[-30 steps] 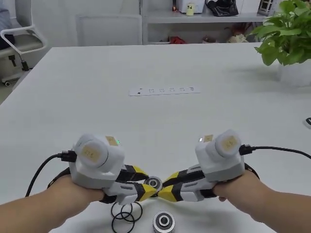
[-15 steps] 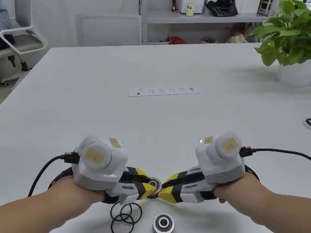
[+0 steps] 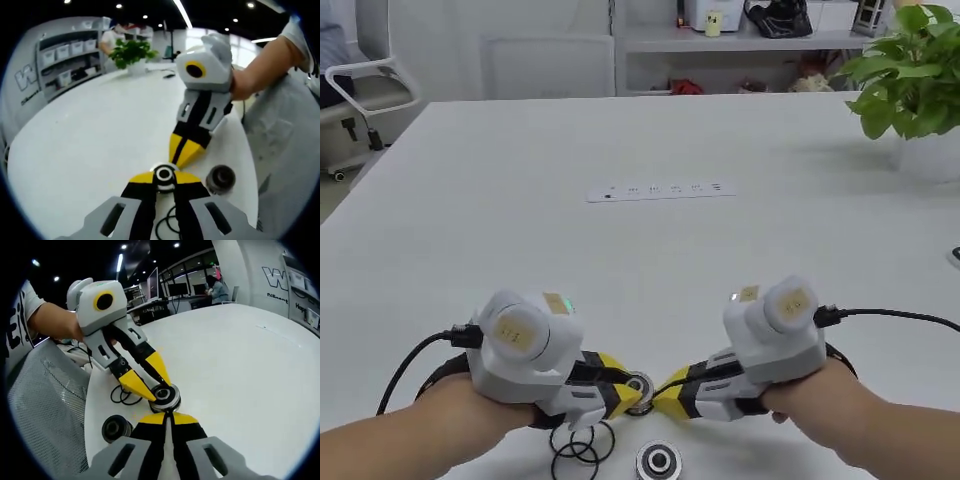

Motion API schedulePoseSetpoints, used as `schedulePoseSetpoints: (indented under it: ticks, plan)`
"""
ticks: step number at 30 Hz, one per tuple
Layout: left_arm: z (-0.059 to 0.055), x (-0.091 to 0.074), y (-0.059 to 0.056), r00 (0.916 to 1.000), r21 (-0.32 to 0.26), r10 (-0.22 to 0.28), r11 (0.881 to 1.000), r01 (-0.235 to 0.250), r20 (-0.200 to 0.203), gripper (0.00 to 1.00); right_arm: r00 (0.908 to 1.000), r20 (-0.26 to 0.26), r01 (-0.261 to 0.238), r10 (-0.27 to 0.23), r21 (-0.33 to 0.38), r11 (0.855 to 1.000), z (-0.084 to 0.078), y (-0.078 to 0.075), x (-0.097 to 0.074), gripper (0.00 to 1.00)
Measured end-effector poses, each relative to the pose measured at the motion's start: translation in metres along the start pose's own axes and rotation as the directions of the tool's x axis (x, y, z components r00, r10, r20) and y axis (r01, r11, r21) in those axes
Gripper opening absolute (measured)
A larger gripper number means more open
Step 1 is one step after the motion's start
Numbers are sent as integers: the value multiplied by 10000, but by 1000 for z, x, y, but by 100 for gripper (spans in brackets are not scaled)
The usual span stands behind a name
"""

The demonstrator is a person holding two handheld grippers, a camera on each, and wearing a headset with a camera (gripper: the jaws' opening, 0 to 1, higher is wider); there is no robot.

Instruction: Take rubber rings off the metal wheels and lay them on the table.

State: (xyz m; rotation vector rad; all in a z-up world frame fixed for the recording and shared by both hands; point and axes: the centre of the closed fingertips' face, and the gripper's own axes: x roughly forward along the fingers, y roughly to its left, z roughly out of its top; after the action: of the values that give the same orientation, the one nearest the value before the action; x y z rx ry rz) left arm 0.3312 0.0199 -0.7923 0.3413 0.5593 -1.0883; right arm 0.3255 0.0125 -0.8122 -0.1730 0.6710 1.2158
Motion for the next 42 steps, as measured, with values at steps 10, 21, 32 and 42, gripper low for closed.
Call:
schedulePoseSetpoints:
  ticks: [10,21,32,42]
  plan:
    - [-1,-1,0,9997,-56,225,9997,-225,31,13,9997,255,11,-39,1100,9939,1,-3,0,0]
    - [-1,0,0,9987,30,472,9989,-471,-178,13,9964,842,-157,-60,2547,9669,5,-9,-5,0]
    - [-2,0,-1,9977,140,583,9982,-579,-352,13,9886,1506,-448,-49,3253,9445,16,-9,-9,0]
    - [-2,0,-1,9967,176,669,9977,-662,-458,12,9864,1639,-713,136,3519,9333,21,-3,-8,0]
